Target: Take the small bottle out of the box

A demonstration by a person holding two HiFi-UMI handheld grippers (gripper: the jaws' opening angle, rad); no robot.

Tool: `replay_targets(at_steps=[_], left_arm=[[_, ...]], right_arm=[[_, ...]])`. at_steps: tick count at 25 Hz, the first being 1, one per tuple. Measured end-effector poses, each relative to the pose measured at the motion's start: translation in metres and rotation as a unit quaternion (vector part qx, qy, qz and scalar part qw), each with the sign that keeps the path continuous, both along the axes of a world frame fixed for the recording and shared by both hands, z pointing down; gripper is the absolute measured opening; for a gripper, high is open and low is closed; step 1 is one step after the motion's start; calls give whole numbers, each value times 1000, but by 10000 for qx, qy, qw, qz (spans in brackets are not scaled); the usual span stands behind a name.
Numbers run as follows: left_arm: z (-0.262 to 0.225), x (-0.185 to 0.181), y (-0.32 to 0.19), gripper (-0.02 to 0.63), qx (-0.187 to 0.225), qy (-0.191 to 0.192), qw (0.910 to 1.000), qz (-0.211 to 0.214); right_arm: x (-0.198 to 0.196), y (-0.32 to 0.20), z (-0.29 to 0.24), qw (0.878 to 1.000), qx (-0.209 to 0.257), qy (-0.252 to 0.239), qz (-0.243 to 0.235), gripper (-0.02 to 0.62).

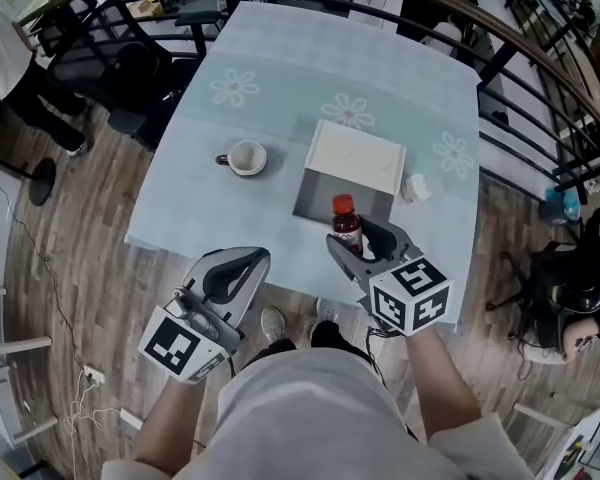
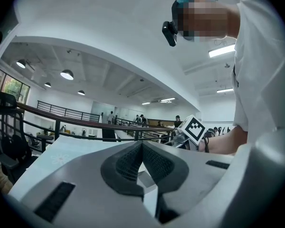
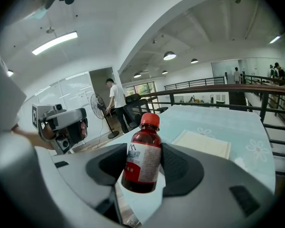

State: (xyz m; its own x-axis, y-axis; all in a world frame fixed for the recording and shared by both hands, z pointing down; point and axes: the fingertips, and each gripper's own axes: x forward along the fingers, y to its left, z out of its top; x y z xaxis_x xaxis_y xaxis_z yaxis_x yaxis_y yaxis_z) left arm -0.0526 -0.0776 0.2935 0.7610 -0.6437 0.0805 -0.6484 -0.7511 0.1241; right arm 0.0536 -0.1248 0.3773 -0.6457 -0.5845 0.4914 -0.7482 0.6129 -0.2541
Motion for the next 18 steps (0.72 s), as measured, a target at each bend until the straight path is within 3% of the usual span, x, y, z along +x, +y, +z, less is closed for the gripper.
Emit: replay_targets(at_steps=[18], left_arm=[[-14,12,2,6,148,-1,9995,277]], right_arm=[[9,18,-32,9991,332,-198,178,240]])
